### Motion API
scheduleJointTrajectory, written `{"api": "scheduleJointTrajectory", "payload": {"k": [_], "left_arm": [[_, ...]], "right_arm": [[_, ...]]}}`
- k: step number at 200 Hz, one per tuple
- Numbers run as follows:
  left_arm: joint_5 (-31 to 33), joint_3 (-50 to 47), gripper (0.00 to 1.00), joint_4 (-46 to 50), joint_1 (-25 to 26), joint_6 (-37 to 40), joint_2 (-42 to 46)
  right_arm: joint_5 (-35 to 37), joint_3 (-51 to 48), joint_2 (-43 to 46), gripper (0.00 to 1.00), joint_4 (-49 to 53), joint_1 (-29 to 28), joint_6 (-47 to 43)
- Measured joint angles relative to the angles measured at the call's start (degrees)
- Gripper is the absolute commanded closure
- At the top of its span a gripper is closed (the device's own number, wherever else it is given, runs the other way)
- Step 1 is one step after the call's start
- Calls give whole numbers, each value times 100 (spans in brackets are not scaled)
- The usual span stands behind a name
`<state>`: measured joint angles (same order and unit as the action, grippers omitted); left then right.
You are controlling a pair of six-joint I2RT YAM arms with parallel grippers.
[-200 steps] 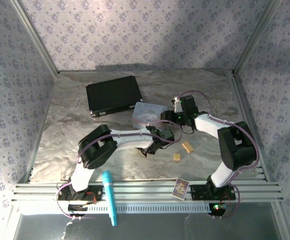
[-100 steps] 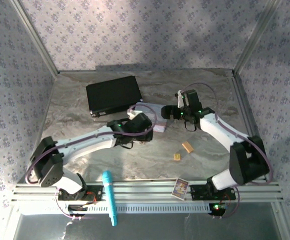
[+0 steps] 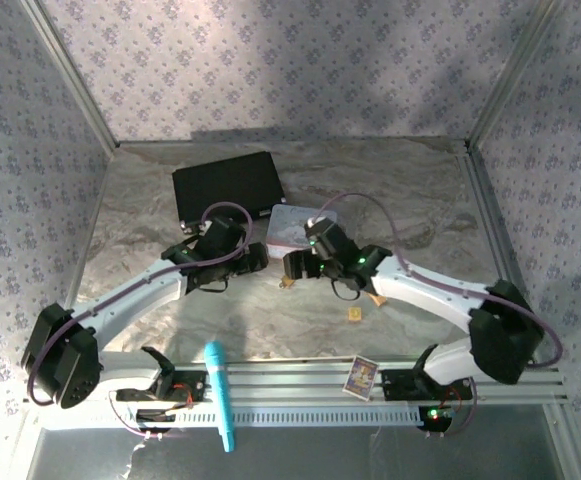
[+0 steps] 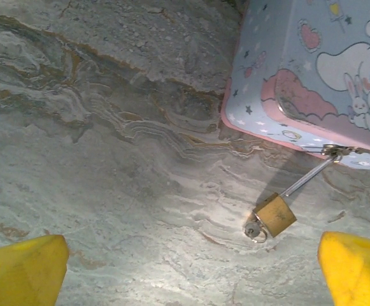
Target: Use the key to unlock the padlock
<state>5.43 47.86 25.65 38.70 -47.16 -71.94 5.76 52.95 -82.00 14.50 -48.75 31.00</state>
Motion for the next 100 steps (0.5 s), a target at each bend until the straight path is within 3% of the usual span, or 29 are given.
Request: {"api": "scheduleJointTrajectory", "payload": {"k": [47, 100], "left_arm": [[-35, -192, 0, -72, -9, -33, 66], [-52, -367, 0, -146, -9, -116, 116]], "right_arm": [[4, 162, -1246, 34, -343, -358, 501], [177, 291, -1759, 40, -446, -479, 723]]}}
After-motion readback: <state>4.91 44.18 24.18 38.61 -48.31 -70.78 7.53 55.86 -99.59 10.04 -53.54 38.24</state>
